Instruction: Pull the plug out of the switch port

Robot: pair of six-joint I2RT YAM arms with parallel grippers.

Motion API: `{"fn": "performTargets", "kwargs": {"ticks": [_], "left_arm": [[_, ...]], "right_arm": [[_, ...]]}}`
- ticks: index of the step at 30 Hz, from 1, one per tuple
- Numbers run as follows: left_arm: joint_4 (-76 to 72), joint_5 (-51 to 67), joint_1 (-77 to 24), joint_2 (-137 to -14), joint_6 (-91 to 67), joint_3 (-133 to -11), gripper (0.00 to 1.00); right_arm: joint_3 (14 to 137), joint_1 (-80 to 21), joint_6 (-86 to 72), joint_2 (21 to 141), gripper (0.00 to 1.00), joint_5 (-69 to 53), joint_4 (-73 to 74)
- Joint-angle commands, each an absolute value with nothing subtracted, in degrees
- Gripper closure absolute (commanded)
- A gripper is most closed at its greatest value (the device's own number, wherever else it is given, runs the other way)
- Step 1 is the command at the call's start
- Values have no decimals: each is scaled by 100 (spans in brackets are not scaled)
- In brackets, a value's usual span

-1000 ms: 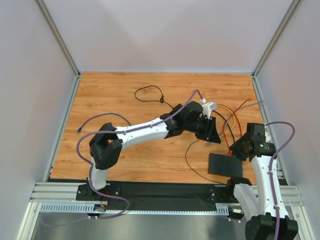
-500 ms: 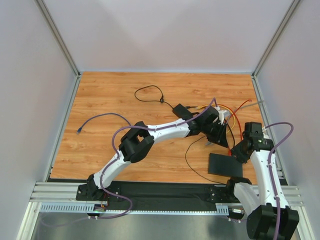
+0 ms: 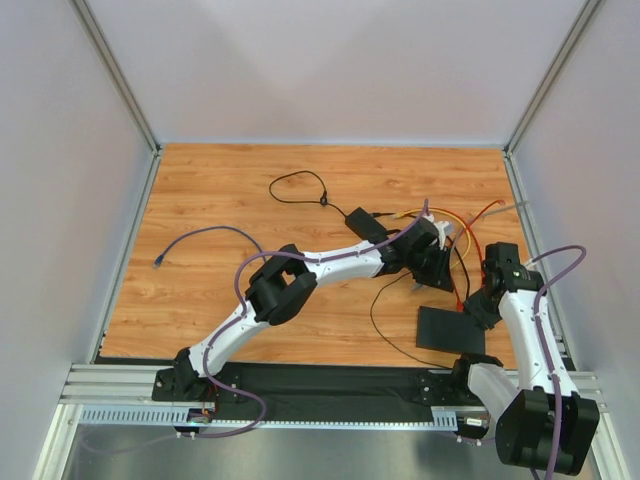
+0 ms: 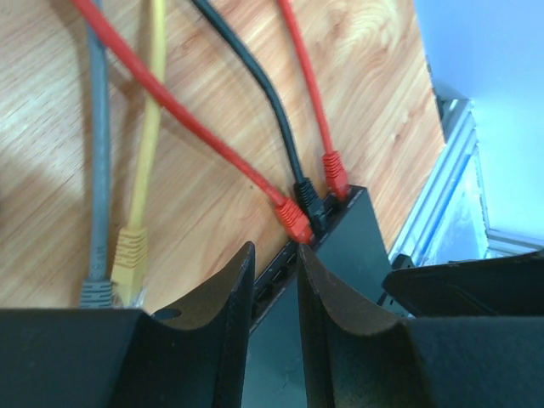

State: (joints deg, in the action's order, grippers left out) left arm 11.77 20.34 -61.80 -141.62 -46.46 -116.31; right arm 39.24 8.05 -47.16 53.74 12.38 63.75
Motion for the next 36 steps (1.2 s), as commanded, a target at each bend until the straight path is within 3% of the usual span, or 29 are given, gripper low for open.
{"fn": "performTargets", "kwargs": {"ticks": [1, 26, 36], "left_arm": [[660, 2301, -6223, -14238, -4685, -11865, 66], [211, 2786, -6364, -14519, -4465, -11549, 62], [35, 3172, -6231, -14581, -4789, -11338, 66]], "right_arm": [[3911, 782, -5001, 5431, 67, 1529, 6451], [3481, 949, -5511, 5686, 74, 1292, 6091], [3322, 958, -5519, 5880, 74, 1213, 5862]]}}
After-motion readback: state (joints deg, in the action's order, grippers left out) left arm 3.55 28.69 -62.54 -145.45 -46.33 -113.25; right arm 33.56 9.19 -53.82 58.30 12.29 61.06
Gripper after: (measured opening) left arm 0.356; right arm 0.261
